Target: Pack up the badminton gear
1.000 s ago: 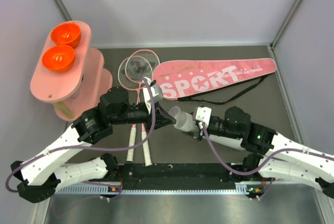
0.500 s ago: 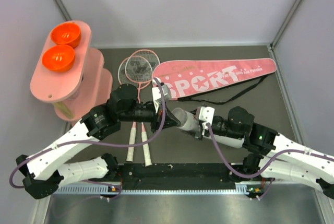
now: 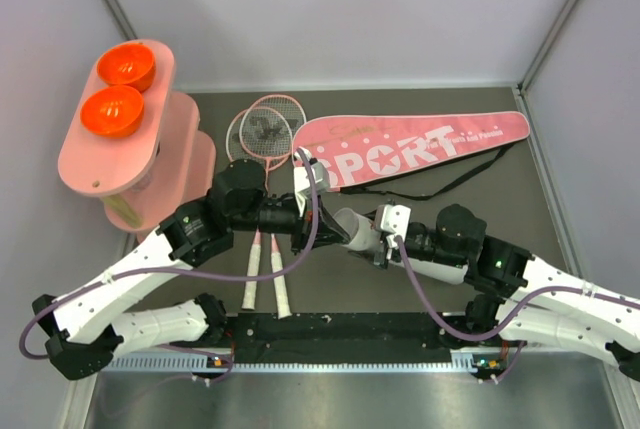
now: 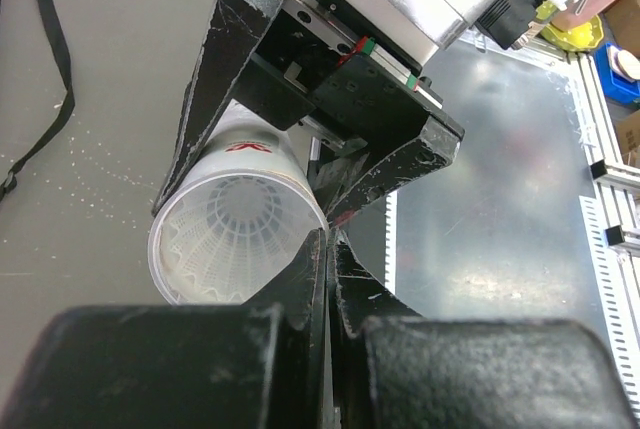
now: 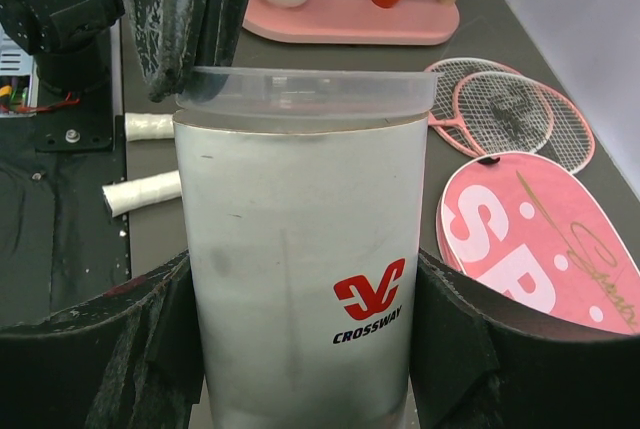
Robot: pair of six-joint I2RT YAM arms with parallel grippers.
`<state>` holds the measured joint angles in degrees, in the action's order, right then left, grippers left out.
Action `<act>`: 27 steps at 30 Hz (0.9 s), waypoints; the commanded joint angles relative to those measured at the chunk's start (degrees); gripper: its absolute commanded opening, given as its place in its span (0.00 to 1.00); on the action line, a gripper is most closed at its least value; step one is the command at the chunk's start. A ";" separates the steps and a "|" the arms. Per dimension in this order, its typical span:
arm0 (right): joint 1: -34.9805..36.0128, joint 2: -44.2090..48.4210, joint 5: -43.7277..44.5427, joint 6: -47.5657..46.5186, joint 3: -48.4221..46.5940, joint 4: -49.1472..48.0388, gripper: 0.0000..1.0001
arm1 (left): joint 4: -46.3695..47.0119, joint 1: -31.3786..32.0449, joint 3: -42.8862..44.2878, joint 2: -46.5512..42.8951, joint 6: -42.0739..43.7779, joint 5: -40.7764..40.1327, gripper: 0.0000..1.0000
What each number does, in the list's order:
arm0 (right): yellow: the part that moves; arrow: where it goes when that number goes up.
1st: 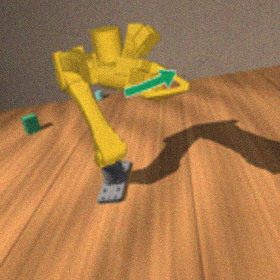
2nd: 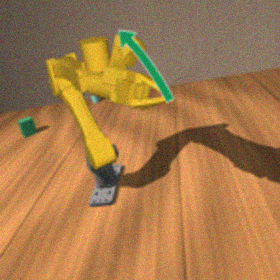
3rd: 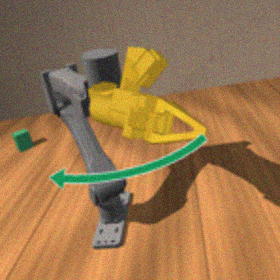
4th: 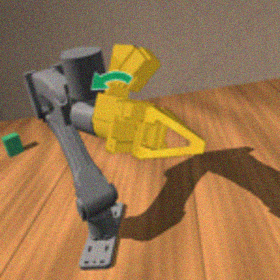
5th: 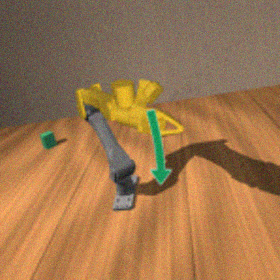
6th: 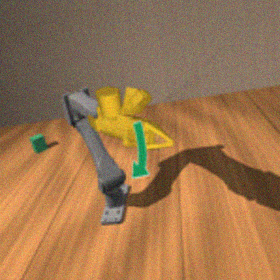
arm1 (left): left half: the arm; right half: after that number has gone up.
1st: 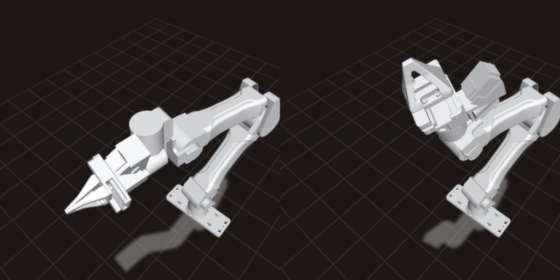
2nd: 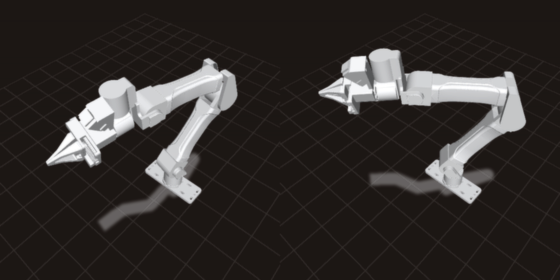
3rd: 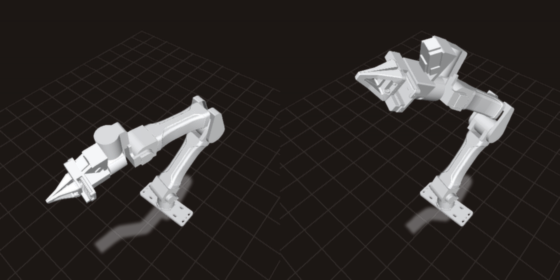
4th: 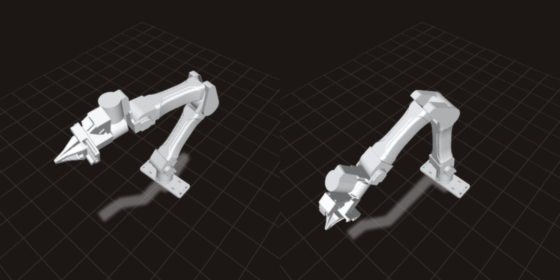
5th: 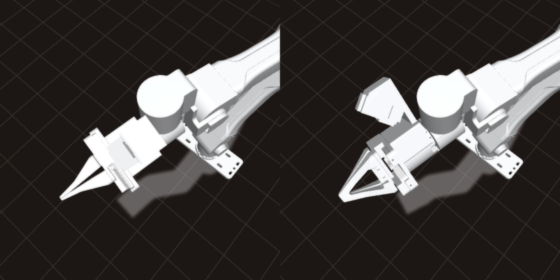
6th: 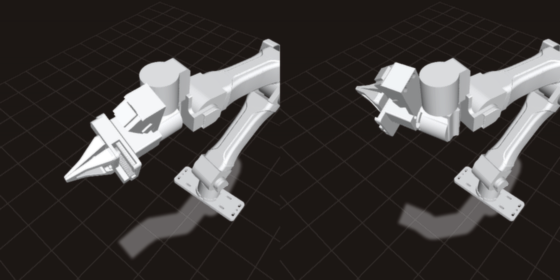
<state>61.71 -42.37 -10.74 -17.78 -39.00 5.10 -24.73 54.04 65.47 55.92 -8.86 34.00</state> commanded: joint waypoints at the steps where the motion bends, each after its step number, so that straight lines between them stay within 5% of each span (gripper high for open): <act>1: 0.16 1.41 -1.21 0.20 -0.72 -4.66 0.34 | 3.46 0.01 1.24 0.77 -0.19 2.82 0.00; 27: 0.16 6.94 -8.15 -4.01 4.02 -7.48 0.34 | -3.13 0.01 2.38 3.93 0.34 13.28 0.00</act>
<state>61.71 -38.17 -14.24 -18.96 -35.22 3.79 -25.76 53.78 65.76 59.55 -8.99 42.44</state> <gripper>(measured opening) 0.647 0.008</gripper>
